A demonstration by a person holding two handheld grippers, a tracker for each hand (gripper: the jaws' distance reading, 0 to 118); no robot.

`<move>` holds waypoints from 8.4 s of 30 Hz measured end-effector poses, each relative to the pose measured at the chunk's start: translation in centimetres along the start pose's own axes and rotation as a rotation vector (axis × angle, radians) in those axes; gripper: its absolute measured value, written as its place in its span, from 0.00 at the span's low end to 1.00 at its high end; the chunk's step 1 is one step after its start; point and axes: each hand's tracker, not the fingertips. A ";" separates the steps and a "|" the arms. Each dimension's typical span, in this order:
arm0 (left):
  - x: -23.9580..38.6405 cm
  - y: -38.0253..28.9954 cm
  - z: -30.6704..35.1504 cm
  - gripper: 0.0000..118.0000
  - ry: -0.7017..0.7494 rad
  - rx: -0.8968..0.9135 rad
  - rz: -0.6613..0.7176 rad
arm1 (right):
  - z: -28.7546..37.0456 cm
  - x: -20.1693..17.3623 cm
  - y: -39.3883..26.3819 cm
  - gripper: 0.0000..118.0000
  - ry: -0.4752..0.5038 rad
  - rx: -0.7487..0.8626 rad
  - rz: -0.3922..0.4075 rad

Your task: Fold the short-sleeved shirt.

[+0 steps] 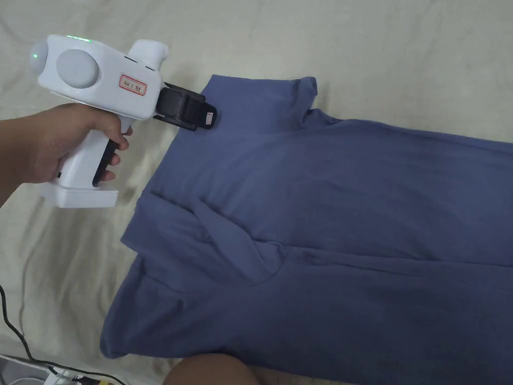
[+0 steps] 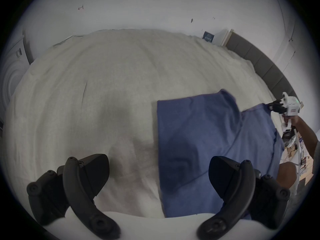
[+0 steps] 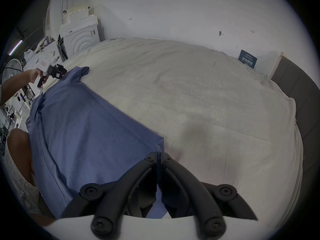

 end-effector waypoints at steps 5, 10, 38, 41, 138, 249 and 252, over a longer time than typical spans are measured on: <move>-0.2 0.6 -1.4 0.99 0.007 -0.037 0.013 | 0.3 0.0 0.1 0.03 -0.006 0.002 0.003; 1.5 0.7 -1.0 0.98 0.015 -0.048 0.018 | 0.3 0.4 -0.1 0.03 -0.009 0.006 -0.002; 2.6 1.2 3.2 0.00 -0.129 0.106 0.049 | 2.5 1.5 0.0 0.03 0.047 0.056 -0.072; 3.0 1.1 4.2 0.00 -0.178 0.120 0.069 | 3.2 2.2 -0.4 0.03 0.122 0.104 -0.141; 7.7 -33.7 21.7 0.89 -0.105 0.204 0.245 | 18.7 -6.2 -19.2 0.98 0.188 0.127 -0.262; -2.8 -25.4 12.4 0.05 -0.663 0.136 0.446 | 22.0 -15.5 -10.3 0.00 0.163 0.211 -0.077; -3.4 -25.5 12.9 0.05 -0.624 0.128 0.458 | 22.0 -15.7 -10.3 0.00 0.169 0.216 -0.078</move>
